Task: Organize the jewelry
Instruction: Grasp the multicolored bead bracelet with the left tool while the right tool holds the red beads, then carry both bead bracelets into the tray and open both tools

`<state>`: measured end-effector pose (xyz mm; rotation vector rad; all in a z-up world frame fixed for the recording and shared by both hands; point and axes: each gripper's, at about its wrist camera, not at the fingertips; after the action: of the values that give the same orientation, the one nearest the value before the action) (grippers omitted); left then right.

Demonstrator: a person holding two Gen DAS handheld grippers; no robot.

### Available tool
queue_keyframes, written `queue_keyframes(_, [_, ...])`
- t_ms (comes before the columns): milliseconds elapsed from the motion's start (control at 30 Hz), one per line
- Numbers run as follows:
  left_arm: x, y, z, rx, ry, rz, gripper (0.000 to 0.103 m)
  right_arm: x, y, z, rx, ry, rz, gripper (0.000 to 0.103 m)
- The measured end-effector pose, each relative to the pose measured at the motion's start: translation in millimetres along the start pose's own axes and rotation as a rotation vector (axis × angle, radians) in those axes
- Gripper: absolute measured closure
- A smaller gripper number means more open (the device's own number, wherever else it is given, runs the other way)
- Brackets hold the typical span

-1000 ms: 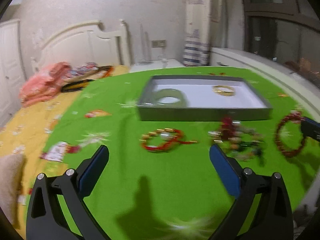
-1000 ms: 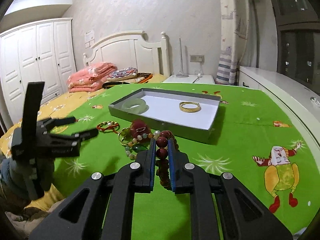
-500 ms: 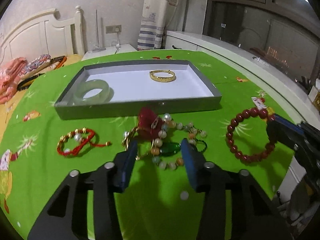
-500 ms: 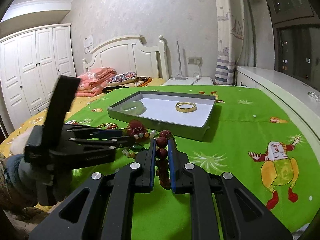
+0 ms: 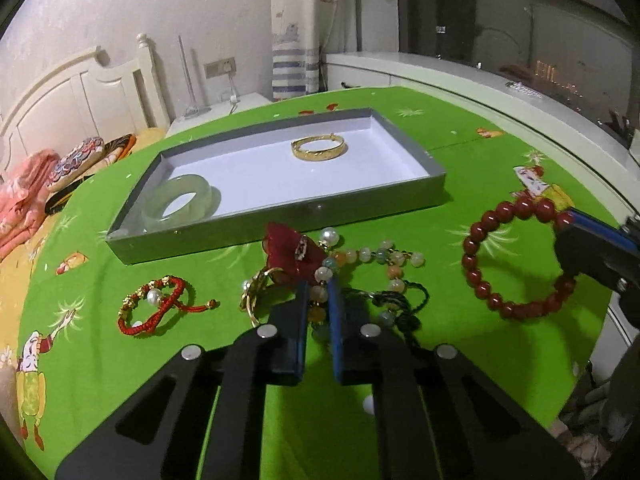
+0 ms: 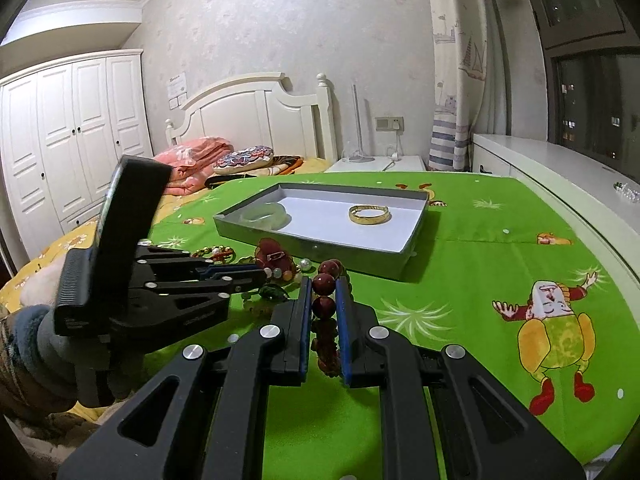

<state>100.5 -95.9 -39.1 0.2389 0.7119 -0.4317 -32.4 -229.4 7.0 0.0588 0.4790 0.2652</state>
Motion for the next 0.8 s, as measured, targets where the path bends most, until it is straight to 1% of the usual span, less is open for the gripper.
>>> queue_keyframes(233, [-30,6,-9,-0.014,-0.065,-0.026,0.093,0,4,1,-0.011,-0.001,0.001,0.090])
queue_keyframes(433, [-62,10,-7,-0.023,-0.132,-0.044,0.093,-1,8,2,-0.019,-0.003,0.001,0.090])
queue_keyframes(567, [-88,10,-7,-0.021,-0.181,-0.041,0.093,0,11,3,-0.029,-0.001,0.002,0.090])
queue_keyframes(733, [-117,18,-7,-0.043,-0.236,-0.035,0.093,0,15,4,-0.041,0.002,0.005,0.090])
queue_keyframes(800, [-122,23,-6,-0.045,-0.242,-0.022,0.093,1,17,4,-0.045,0.005,0.006,0.090])
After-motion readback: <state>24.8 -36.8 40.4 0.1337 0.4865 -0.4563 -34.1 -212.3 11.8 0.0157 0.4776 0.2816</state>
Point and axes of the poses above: each gripper's, at about its wrist camera, not at the fingertips, and x roughly the way its jaws point, y to its left, z to its top, and after that the axes turned 1 degree about -x, right-handed
